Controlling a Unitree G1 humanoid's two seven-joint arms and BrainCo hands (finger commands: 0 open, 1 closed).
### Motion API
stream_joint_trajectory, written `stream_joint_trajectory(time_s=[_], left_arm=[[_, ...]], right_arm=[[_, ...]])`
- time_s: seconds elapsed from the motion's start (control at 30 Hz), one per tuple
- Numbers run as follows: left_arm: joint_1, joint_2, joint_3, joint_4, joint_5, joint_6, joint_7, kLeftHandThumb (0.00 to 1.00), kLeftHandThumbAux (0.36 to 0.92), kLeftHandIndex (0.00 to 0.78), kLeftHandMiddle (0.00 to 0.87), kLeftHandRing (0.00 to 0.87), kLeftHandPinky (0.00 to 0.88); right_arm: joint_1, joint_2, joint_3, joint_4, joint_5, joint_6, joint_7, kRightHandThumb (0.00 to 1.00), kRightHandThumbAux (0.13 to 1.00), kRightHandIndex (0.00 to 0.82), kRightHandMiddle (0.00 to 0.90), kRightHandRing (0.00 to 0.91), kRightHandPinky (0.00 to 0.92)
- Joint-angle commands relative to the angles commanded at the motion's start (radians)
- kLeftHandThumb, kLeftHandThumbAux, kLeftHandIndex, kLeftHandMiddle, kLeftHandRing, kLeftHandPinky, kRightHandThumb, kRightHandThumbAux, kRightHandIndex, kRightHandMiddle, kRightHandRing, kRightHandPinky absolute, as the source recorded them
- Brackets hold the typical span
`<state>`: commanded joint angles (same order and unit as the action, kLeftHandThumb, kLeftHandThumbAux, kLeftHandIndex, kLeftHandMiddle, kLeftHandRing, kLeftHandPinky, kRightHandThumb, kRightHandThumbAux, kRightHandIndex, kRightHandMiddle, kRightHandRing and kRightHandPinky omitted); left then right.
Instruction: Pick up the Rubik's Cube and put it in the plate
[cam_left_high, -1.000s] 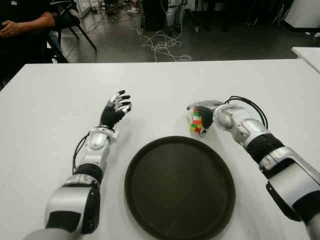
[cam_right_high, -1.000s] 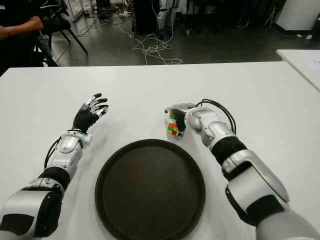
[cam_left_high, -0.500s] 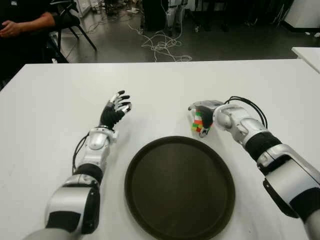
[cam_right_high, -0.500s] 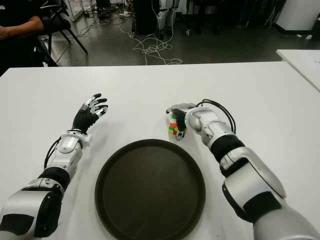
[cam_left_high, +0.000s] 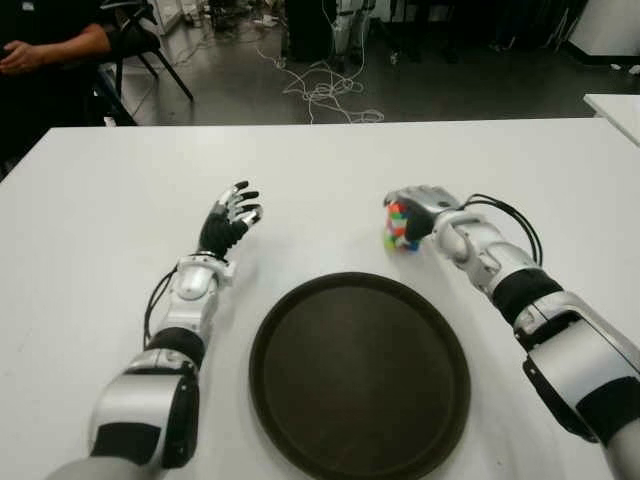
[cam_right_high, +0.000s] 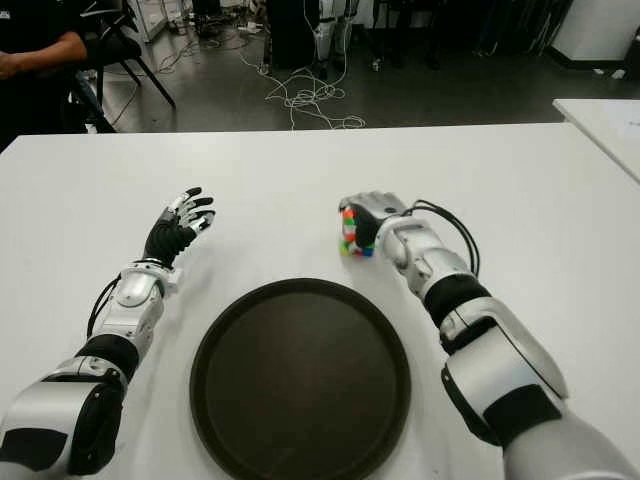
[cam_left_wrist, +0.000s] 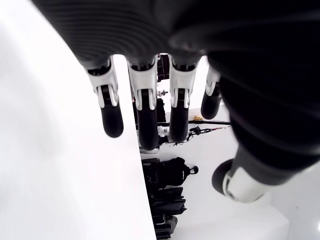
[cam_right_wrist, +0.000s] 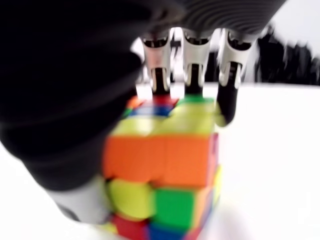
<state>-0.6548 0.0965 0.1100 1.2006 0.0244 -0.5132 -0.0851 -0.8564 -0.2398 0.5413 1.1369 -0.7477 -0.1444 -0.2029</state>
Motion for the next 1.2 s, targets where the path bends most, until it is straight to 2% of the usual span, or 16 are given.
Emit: stream_joint_trajectory(time_s=[0.63, 1.2], left_arm=[[0.002, -0.002, -0.002, -0.004, 0.0, -0.008, 0.001, 0.19, 0.704, 0.11, 0.216, 0.214, 0.194], [0.003, -0.004, 0.003, -0.006, -0.005, -0.006, 0.003, 0.195, 0.703, 0.108, 0.213, 0.212, 0.192]], right_arm=[[-0.008, 0.016, -0.026, 0.081, 0.034, -0.022, -0.147, 0.697, 0.737, 0.412, 0.475, 0.487, 0.537], [-0.015, 0.025, -0.039, 0.107, 0.035, -0.021, -0.197, 0.696, 0.737, 0.414, 0.474, 0.489, 0.534]])
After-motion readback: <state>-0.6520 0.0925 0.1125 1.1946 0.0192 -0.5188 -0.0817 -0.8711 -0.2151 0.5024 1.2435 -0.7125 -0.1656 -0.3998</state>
